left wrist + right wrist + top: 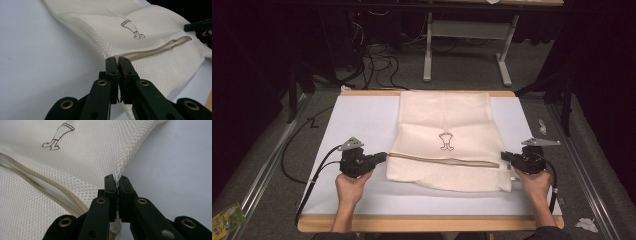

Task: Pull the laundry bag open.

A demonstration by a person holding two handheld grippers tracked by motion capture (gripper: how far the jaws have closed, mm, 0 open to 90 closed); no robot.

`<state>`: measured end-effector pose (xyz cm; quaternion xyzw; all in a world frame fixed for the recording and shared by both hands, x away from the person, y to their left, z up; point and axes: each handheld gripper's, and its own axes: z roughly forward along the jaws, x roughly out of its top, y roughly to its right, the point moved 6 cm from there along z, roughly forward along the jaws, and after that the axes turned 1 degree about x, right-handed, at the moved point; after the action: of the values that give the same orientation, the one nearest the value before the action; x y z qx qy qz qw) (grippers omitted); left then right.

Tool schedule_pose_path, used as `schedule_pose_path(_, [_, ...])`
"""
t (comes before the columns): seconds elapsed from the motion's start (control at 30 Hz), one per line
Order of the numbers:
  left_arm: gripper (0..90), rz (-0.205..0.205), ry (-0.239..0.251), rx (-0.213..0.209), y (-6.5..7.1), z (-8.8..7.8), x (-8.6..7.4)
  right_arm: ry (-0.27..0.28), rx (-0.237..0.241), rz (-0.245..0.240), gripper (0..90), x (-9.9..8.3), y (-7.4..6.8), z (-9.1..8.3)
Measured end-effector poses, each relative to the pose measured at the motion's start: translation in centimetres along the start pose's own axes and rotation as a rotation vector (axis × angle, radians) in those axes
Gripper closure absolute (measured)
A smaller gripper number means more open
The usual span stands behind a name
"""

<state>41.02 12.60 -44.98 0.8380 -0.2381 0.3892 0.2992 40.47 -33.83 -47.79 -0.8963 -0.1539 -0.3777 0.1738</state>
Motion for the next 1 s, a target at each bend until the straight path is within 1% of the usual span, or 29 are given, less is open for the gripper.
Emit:
schedule_pose_path(0.13, [86.6,-0.001,-0.005,0.002,-0.1,-0.3,-0.4,-0.014,0.016,-0.001,87.0,-0.2,0.0,0.2])
schedule_pose_path(0.2, [86.6,0.004,-0.01,0.012,0.0,-0.2,-0.7,-0.023,0.003,-0.018,86.7,-0.3,-0.1,0.3])
schedule_pose_path(0.23, [86.5,0.004,-0.01,0.012,0.0,-0.2,-0.7,-0.028,0.001,-0.019,86.7,-0.5,-0.1,0.3])
schedule_pose_path(0.27, [86.5,0.017,-0.019,0.027,0.2,-0.1,-1.0,-0.032,-0.002,-0.023,86.6,-0.6,-0.1,0.4])
schedule_pose_path(0.33, [86.5,0.021,-0.023,0.031,0.2,0.0,-1.4,-0.036,-0.008,-0.024,86.4,-0.9,0.0,0.5])
schedule_pose_path(0.4, [86.5,0.019,-0.025,0.033,0.2,0.1,-1.5,-0.032,-0.006,-0.024,86.2,-1.1,0.0,0.6])
schedule_pose_path(0.43, [86.5,0.019,-0.03,0.035,0.1,0.1,-1.7,-0.028,-0.007,-0.016,86.1,-1.1,0.0,0.7])
schedule_pose_path(0.47, [86.4,0.018,-0.036,0.04,0.1,0.2,-2.1,-0.032,-0.009,-0.018,86.0,-1.2,0.0,0.7])
schedule_pose_path(0.5, [86.4,0.018,-0.036,0.04,0.1,0.2,-2.1,-0.032,-0.009,-0.018,86.0,-1.2,0.0,0.7])
schedule_pose_path(0.57, [86.4,0.02,-0.043,0.048,0.1,0.3,-2.6,-0.039,-0.017,-0.031,85.2,-1.3,-0.1,0.8])
schedule_pose_path(0.7, [86.0,0.013,-0.057,0.052,0.0,0.6,-3.2,-0.041,-0.023,-0.031,84.3,-1.5,-0.1,1.0])
schedule_pose_path(0.77, [85.9,0.017,-0.069,0.062,-0.1,0.8,-3.4,-0.05,-0.035,-0.034,81.8,-1.6,0.0,1.2])
schedule_pose_path(0.83, [85.8,0.017,-0.071,0.066,-0.2,0.9,-3.5,-0.048,-0.037,-0.038,81.5,-1.7,0.0,1.3])
schedule_pose_path(0.9, [85.8,0.02,-0.076,0.073,-0.2,1.1,-3.6,-0.061,-0.049,-0.041,78.8,-1.9,0.0,1.5])
schedule_pose_path(0.93, [85.8,0.021,-0.081,0.075,-0.2,1.2,-3.6,-0.054,-0.052,-0.046,77.8,-1.9,0.0,1.6])
schedule_pose_path(1.0, [85.8,0.024,-0.081,0.081,-0.2,1.4,-3.8,-0.047,-0.055,-0.039,75.9,-2.0,0.0,1.6])
